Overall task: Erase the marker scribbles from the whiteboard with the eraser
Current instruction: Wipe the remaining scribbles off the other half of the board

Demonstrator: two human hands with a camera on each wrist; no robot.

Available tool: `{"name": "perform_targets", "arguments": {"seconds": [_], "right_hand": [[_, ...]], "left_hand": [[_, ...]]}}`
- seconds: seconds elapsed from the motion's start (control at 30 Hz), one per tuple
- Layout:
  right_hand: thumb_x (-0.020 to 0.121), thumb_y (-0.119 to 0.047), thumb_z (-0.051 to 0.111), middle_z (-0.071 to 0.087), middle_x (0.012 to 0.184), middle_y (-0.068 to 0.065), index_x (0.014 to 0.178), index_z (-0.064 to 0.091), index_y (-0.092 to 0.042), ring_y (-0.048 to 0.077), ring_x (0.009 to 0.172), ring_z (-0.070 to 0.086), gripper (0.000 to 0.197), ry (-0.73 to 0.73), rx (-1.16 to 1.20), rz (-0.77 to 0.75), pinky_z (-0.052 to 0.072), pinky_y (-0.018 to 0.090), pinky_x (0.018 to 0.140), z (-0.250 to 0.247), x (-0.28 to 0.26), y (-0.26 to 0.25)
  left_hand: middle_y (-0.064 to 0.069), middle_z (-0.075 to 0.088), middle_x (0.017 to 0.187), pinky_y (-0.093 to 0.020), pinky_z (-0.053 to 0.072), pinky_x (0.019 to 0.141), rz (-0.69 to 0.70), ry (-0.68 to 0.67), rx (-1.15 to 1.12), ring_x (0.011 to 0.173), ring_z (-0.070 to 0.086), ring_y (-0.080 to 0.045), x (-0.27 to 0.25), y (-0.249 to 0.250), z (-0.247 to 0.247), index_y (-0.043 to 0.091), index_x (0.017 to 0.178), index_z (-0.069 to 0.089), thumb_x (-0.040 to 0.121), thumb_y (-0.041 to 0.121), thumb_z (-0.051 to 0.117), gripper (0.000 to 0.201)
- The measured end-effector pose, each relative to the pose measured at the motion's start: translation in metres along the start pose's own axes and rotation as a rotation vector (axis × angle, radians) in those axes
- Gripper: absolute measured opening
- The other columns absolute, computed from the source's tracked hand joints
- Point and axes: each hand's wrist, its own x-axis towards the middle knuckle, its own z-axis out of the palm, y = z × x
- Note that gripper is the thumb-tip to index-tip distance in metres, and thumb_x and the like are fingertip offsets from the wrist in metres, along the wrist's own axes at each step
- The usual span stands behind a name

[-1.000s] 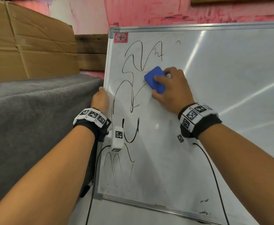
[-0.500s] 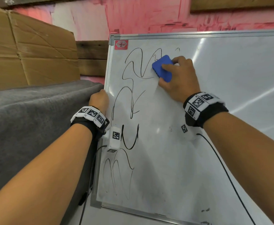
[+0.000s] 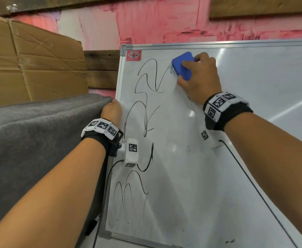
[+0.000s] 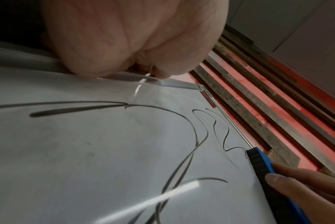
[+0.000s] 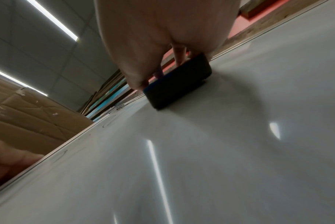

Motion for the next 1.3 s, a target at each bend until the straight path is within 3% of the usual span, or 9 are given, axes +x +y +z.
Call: {"name": "perform_targets", "arguments": {"seconds": [0.23,0.43,0.53,0.63,0.73,0.87,1.0,1.2,1.3], "right_hand": [[0.085,-0.032,0.072,0.05,0.128,0.012,0.129,0.066,-0.018,0.034,0.114,0.046,0.047,-0.19,0.027,-0.108,0.037,0.032,0.096,-0.001,-0.031,0.01],[0.093,-0.041,0.057,0.048,0.118,0.017,0.131,0.061,-0.024,0.038,0.109,0.043,0.042,0.068,-0.061,0.085,0.042,0.042,0.094,-0.013,-0.014,0.027],[0.091,-0.046,0.049,0.043,0.118,0.019,0.139,0.046,-0.027,0.04,0.106,0.041,0.052,0.033,-0.283,0.128,0.042,0.046,0.082,-0.009,-0.013,0.02],[0.086,-0.044,0.054,0.037,0.125,0.019,0.146,0.033,-0.022,0.039,0.108,0.038,0.067,-0.085,-0.267,0.073,0.045,0.046,0.084,-0.001,-0.019,0.013],[0.086,-0.041,0.055,0.036,0.124,0.018,0.144,0.038,-0.019,0.038,0.107,0.037,0.064,-0.125,-0.243,-0.008,0.046,0.048,0.091,-0.006,-0.021,0.013],[0.088,-0.035,0.059,0.041,0.121,0.016,0.134,0.05,-0.018,0.037,0.107,0.039,0.05,0.011,-0.132,0.044,0.043,0.039,0.089,-0.019,-0.017,0.019],[0.09,-0.032,0.061,0.045,0.123,0.016,0.13,0.055,-0.017,0.037,0.11,0.04,0.044,0.141,-0.078,0.094,0.038,0.033,0.088,-0.02,-0.009,0.013],[0.088,-0.035,0.062,0.045,0.122,0.015,0.127,0.059,-0.017,0.037,0.107,0.04,0.042,-0.034,-0.128,-0.136,0.045,0.048,0.09,-0.006,-0.015,-0.009],[0.087,-0.034,0.064,0.046,0.12,0.013,0.127,0.061,-0.018,0.036,0.105,0.04,0.044,-0.093,-0.096,-0.189,0.046,0.048,0.09,-0.008,-0.021,-0.008]], "left_hand": [[-0.016,0.061,0.131,-0.048,0.051,0.099,-0.037,-0.076,-0.202,0.119,0.06,-0.036,0.019,-0.016,0.006,0.009,0.131,0.059,0.087,0.048,0.038,0.063],[-0.014,0.063,0.129,-0.049,0.051,0.099,-0.031,-0.066,-0.267,0.117,0.061,-0.035,0.033,-0.024,0.008,0.011,0.129,0.06,0.086,0.048,0.039,0.061],[-0.013,0.064,0.129,-0.05,0.052,0.098,-0.058,-0.07,-0.31,0.117,0.062,-0.034,0.04,-0.029,0.008,0.013,0.129,0.061,0.085,0.05,0.043,0.06],[-0.013,0.065,0.125,-0.049,0.054,0.095,-0.047,-0.055,-0.271,0.114,0.063,-0.033,0.025,-0.021,0.004,0.011,0.126,0.061,0.088,0.043,0.047,0.051],[-0.019,0.068,0.108,-0.048,0.055,0.088,-0.023,-0.008,-0.239,0.102,0.065,-0.037,0.02,-0.016,0.003,0.001,0.114,0.06,0.095,0.015,0.049,0.026],[-0.021,0.065,0.116,-0.046,0.053,0.092,0.04,0.013,-0.245,0.11,0.061,-0.039,0.016,-0.011,0.006,0.0,0.117,0.059,0.095,0.012,0.047,0.028],[-0.02,0.058,0.135,-0.039,0.046,0.088,-0.037,-0.021,-0.447,0.125,0.055,-0.039,0.013,-0.008,0.008,0.005,0.131,0.057,0.094,0.032,0.045,0.047],[-0.022,0.058,0.132,-0.038,0.048,0.08,-0.037,-0.029,-0.435,0.123,0.055,-0.041,0.006,-0.006,0.007,0.004,0.129,0.057,0.091,0.033,0.045,0.049],[-0.02,0.061,0.117,-0.039,0.047,0.087,-0.012,0.015,-0.404,0.111,0.058,-0.037,0.0,-0.004,0.002,-0.002,0.12,0.056,0.094,0.009,0.047,0.029]]}}
